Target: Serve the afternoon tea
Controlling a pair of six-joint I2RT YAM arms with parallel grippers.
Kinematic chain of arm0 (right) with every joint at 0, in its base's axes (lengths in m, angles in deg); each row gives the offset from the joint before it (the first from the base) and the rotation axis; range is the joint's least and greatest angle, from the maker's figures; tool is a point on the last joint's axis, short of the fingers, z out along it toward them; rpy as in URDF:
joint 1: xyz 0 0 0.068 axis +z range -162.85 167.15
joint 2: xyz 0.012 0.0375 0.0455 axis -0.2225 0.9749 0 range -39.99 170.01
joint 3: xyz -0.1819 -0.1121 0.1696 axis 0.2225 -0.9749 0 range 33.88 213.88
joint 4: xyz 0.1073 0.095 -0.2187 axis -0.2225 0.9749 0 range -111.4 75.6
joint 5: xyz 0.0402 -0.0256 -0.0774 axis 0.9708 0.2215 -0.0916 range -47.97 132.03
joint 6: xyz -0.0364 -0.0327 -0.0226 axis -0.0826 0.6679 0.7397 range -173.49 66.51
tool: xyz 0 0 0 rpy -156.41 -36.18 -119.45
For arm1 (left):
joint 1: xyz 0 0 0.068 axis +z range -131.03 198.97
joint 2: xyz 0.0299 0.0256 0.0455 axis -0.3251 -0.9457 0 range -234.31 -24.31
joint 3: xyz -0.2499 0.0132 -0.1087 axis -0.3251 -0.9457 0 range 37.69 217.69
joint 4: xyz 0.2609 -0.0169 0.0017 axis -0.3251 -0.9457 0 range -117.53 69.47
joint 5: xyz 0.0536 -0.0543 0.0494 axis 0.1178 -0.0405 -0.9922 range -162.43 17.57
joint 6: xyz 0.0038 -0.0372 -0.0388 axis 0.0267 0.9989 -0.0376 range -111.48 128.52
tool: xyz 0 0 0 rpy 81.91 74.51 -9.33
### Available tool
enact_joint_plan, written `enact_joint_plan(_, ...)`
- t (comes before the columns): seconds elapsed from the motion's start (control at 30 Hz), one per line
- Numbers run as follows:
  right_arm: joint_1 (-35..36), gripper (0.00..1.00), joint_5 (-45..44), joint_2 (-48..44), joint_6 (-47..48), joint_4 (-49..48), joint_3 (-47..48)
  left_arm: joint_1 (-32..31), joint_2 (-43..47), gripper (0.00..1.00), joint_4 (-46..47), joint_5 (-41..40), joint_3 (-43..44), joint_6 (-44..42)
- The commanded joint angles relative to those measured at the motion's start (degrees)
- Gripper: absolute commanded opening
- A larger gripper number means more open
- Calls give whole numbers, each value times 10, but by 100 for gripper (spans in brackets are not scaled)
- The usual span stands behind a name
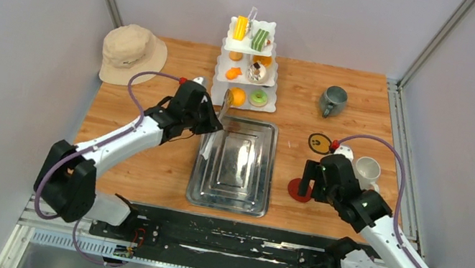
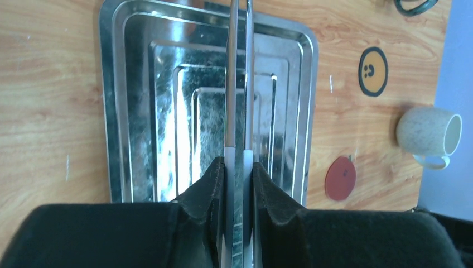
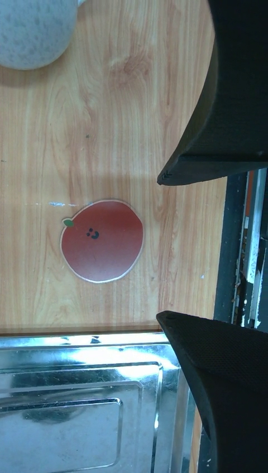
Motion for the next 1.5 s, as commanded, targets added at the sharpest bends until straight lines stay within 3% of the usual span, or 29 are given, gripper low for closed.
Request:
enact_joint_plan(0.0,4,82,-12,-18,-17,30,15,11,-40,0,74,22,34,6)
enact_joint_plan(0.57,4,82,-27,-34,-29,69,26,45,-176,0,127,-6,80,15)
enact_joint_plan(0.73,4,82,-37,-45,-36,77,29,50,-200,31,100,-10,99,2)
enact_joint_plan(0.87,4,82,-38,-41,-36,78,31,50,-198,44,93,-12,102,-5)
enact_joint_plan(1.03,4,82,-40,-32,-36,80,39,50,-164,45,70,-14,92,-18)
enact_joint_plan(1.33,4,82,-55,-22,-33,71,47,50,-6,41,-6,-30,12,-61)
enact_joint_plan(1.47,4,82,-48,-13,-29,54,38,50,59,40,-47,-95,-28,-116)
